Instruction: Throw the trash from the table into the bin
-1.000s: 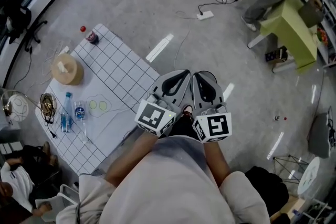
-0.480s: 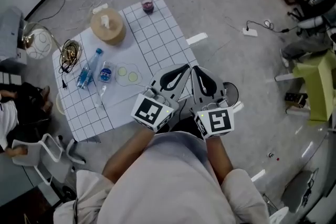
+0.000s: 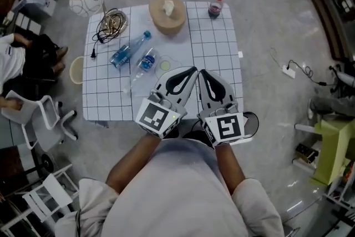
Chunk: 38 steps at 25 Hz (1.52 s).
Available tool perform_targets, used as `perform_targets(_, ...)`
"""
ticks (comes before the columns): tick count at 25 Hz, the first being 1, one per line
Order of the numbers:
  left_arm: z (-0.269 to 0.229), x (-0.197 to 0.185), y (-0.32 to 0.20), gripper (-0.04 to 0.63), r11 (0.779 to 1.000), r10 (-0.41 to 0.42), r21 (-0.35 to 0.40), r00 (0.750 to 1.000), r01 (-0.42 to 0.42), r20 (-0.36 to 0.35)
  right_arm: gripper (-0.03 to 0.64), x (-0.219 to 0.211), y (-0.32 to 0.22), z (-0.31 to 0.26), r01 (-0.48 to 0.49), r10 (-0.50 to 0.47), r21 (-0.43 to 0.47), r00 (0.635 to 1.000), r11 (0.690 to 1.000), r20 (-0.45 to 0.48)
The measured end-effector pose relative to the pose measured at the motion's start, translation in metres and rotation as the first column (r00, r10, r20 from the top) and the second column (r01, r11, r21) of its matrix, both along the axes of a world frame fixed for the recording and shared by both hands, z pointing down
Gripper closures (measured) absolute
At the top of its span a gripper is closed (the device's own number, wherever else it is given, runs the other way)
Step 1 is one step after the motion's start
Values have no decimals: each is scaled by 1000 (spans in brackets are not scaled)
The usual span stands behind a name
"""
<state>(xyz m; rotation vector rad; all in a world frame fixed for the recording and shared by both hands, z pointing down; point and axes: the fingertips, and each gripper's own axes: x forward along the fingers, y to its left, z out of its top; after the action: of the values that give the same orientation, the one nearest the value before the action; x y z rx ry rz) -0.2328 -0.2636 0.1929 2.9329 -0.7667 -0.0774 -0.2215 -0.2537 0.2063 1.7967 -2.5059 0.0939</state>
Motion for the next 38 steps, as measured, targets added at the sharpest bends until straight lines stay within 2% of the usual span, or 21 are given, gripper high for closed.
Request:
perform_targets(6, 0, -55, -23, 589, 985, -174, 6, 985, 174, 3, 598, -53, -25, 1, 162, -162, -3, 987, 987, 7)
perform_targets(11, 6, -95, -30, 589, 953, -304, 1, 953, 304, 10, 597, -93, -35, 4, 297, -297, -18, 955, 955, -13)
perform_targets(14, 9, -116, -31, 589, 929, -370, -3, 929, 370, 9, 597, -114, -37, 8, 377, -378, -34, 925, 925, -22)
perform_targets(20, 21, -153, -31, 589, 885, -465, -32, 885, 464, 1, 595, -151, -38, 23, 527, -535, -99, 840, 844, -90)
perform_targets(26, 33, -183, -32, 588, 864, -503, -53, 864, 501, -10, 594, -169, -51, 37, 587, -610, -165, 767, 792, -201)
perform_targets(29, 38, -194, -33, 588, 862, -505, -63, 863, 503, -12, 594, -172, -60, 45, 592, -627, -208, 729, 779, -275)
perform_targets(32, 42, -200, -34, 588, 867, -495, -66, 869, 493, -10, 592, -175, -71, 54, 600, -652, -259, 674, 757, -346)
perform_targets(36, 48, -204, -37, 589, 877, -476, -75, 879, 474, -7, 573, -180, -85, 70, 611, -693, -332, 585, 718, -422)
perform_targets(38, 51, -205, -37, 588, 881, -469, -83, 883, 467, -6, 531, -182, -90, 82, 618, -725, -385, 529, 686, -442)
